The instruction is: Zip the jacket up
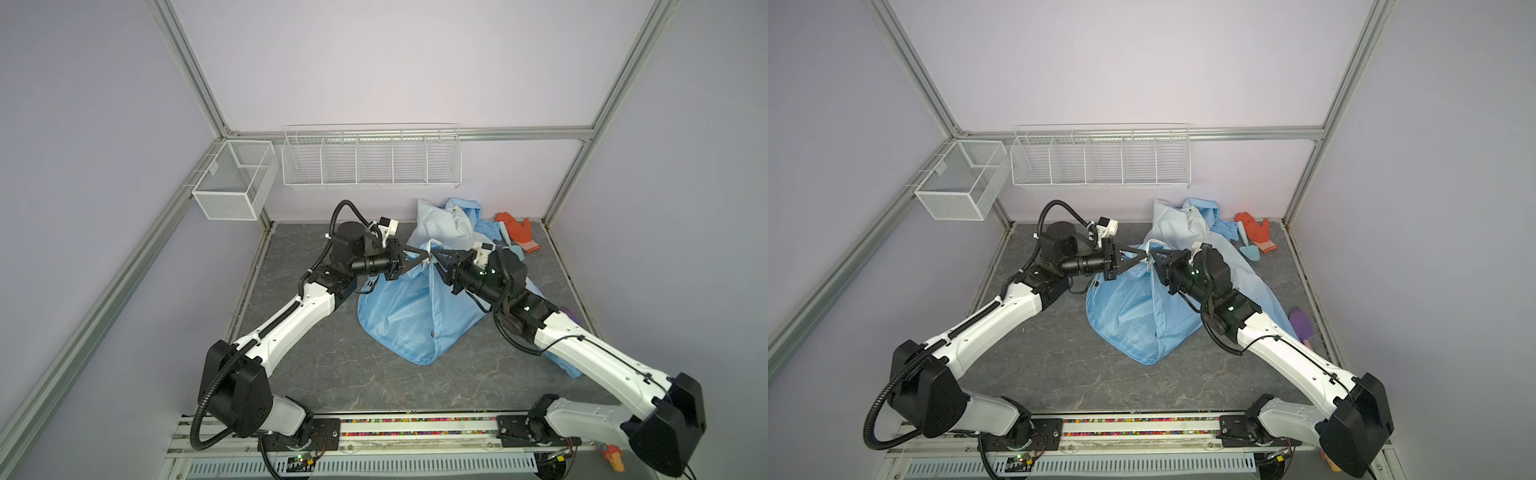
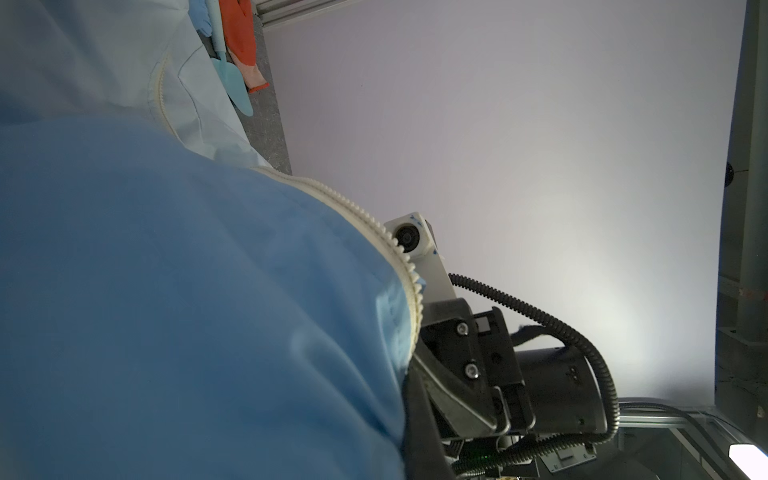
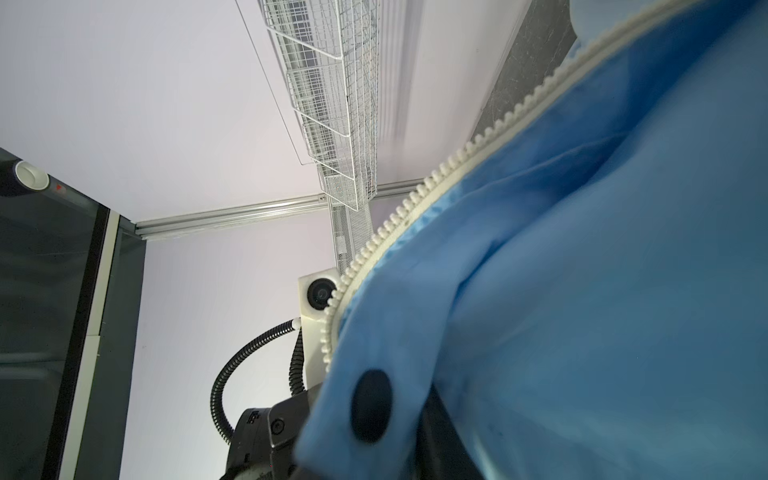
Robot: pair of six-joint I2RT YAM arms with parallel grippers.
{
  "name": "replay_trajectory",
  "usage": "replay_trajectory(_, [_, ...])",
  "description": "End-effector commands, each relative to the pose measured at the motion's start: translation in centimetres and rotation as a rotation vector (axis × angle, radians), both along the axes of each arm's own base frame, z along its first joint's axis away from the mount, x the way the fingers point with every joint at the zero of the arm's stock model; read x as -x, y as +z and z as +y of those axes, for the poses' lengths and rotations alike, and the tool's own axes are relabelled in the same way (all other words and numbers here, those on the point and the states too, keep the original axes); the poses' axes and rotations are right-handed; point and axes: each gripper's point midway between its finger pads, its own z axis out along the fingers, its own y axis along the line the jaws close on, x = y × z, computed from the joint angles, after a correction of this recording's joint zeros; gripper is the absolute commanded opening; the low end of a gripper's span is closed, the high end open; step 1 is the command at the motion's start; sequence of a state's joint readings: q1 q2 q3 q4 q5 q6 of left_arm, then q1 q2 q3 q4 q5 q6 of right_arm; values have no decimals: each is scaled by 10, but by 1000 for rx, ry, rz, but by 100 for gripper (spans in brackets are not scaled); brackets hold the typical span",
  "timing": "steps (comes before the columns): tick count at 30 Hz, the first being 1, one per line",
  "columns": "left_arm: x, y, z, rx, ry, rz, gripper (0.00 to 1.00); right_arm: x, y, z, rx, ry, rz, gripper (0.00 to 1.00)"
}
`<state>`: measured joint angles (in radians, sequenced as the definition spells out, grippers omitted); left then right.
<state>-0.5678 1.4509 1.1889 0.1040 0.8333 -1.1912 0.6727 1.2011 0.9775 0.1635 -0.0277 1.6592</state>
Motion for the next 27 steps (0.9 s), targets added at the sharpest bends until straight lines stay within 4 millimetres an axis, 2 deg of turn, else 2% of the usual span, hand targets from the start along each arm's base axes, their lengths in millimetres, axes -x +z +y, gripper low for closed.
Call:
replay_trajectory(1, [9, 23, 2, 51, -14, -30, 0, -5, 21, -1, -77, -9, -48, 15])
replay_trajectory(4, [8, 27, 2, 59, -11, -19, 0, -6, 23, -4, -61, -8, -80, 7])
replay_trajectory(9, [6, 28, 1, 52, -1, 17, 0, -9, 30, -9, -34, -16, -166, 7])
replay_trajectory(14, [6, 18, -5, 58, -21, 120, 0, -15, 42, -4, 59, 26, -303, 6])
replay_trajectory(20, [10, 10, -4, 21, -28, 156, 0, -21, 51, -4, 67, 22, -384, 6])
replay_trajectory(27, [15, -17, 1, -58, -19, 196, 0, -25, 71, -13, 38, -3, -425, 7])
